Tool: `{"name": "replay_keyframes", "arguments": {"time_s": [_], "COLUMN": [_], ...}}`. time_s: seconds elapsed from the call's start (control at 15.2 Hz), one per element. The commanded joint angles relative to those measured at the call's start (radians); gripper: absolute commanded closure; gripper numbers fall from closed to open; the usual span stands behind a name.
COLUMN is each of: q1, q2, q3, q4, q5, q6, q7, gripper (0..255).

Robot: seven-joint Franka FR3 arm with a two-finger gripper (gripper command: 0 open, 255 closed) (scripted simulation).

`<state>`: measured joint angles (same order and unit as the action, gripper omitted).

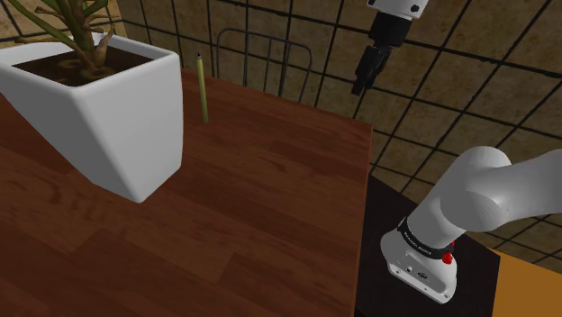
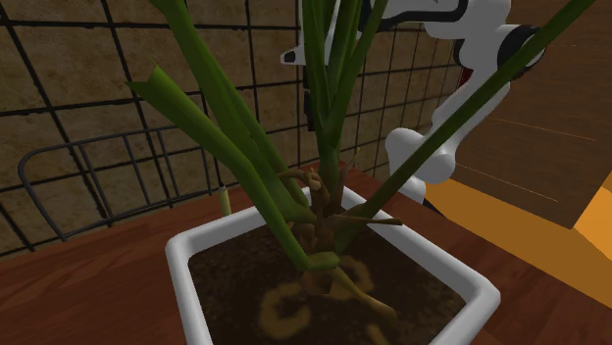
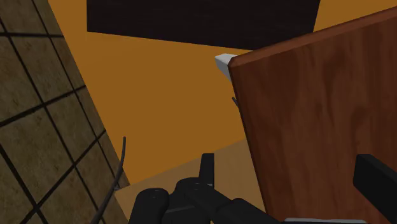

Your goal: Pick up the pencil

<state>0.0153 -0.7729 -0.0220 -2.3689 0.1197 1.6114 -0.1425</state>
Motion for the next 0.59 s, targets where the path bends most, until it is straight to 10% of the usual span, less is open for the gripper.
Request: {"name": "replay_keyframes", "arguments": {"time_s": [0.0,0.53], "q1": [0.000,0.107], "q2": [0.000,0.266], "q3": [0.000,0.030], "q4": [0.000,0.230], "q5": [0.000,0.017], "q6": [0.000,0.076], "q7": [0.000,-0.165], "gripper": [0,0]}}
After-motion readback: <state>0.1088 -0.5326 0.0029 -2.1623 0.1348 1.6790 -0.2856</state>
